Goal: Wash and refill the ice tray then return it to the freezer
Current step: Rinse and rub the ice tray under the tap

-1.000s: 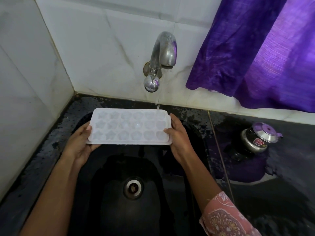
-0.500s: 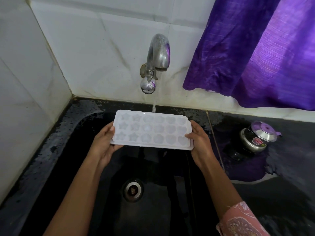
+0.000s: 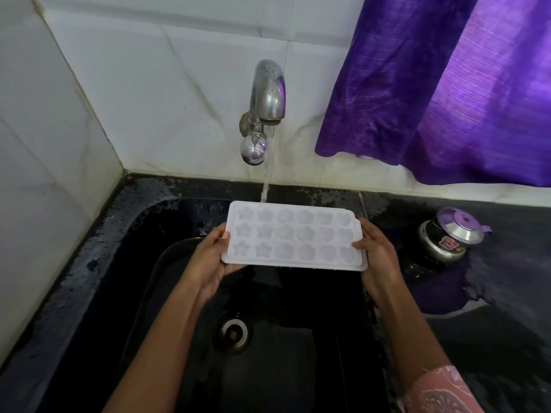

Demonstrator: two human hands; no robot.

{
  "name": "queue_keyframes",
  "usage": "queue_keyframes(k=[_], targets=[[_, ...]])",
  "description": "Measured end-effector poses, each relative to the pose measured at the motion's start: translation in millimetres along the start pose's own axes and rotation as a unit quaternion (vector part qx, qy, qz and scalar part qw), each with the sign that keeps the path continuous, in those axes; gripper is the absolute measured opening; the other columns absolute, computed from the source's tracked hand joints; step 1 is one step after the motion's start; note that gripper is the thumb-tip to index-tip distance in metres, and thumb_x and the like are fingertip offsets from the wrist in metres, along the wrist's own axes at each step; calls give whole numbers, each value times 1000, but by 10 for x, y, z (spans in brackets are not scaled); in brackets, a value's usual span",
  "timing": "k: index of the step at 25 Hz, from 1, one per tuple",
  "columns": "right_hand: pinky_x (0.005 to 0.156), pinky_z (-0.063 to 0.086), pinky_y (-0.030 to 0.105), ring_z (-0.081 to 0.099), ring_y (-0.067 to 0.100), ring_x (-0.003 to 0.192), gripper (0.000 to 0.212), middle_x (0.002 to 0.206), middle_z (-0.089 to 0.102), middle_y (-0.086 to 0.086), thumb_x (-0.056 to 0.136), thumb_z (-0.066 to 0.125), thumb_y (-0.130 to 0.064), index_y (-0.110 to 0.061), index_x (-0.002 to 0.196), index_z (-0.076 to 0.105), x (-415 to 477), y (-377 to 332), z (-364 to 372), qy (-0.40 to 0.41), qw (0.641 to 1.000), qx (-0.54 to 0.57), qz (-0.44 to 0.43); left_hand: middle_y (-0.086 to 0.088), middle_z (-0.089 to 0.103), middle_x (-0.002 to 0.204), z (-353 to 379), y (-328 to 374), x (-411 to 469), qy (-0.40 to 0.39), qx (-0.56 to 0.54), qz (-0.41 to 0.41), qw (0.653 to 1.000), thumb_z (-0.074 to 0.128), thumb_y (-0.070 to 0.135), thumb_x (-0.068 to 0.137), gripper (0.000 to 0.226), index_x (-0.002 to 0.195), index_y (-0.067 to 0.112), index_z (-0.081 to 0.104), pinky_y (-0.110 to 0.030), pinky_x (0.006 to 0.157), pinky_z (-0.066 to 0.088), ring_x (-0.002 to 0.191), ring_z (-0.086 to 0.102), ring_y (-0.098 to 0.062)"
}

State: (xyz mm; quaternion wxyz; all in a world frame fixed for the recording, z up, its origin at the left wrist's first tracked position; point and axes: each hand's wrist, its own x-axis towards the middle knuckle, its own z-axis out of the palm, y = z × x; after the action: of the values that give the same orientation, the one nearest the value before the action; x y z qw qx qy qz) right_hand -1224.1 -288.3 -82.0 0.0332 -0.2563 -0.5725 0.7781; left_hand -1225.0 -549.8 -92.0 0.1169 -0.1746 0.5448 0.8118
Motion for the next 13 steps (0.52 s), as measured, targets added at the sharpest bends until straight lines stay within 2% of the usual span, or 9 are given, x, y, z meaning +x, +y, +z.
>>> queue_keyframes(k=[4, 9, 13], targets=[[62, 53, 27, 63, 21, 91, 55, 118, 62, 9, 78, 39, 16, -4, 128, 50, -66, 79, 82, -15, 1000, -3, 6, -1, 66, 104, -143, -47, -73, 16, 2, -6, 1000, 36, 12, 100, 27, 120, 19, 52, -30, 58, 59, 92, 63, -18], [78, 51, 37, 58, 30, 108, 55, 126, 59, 12, 79, 38, 17, -4, 128, 49, -167, 293, 406, -46, 999, -10, 16, 3, 66, 101, -485, 11, -189, 51, 14, 4, 999, 34, 12, 100, 28, 112, 25, 55, -29, 57, 58, 91, 63, -15], [92, 47, 44, 55, 31, 115, 55, 129, 57, 11, 81, 38, 16, -6, 131, 47, -262, 424, 722, -78, 996, -36, 19, 3, 64, 102, -750, 95, -245, 97, 8, 16, 995, 32, 15, 101, 28, 117, 24, 53, -36, 66, 49, 90, 61, -14]])
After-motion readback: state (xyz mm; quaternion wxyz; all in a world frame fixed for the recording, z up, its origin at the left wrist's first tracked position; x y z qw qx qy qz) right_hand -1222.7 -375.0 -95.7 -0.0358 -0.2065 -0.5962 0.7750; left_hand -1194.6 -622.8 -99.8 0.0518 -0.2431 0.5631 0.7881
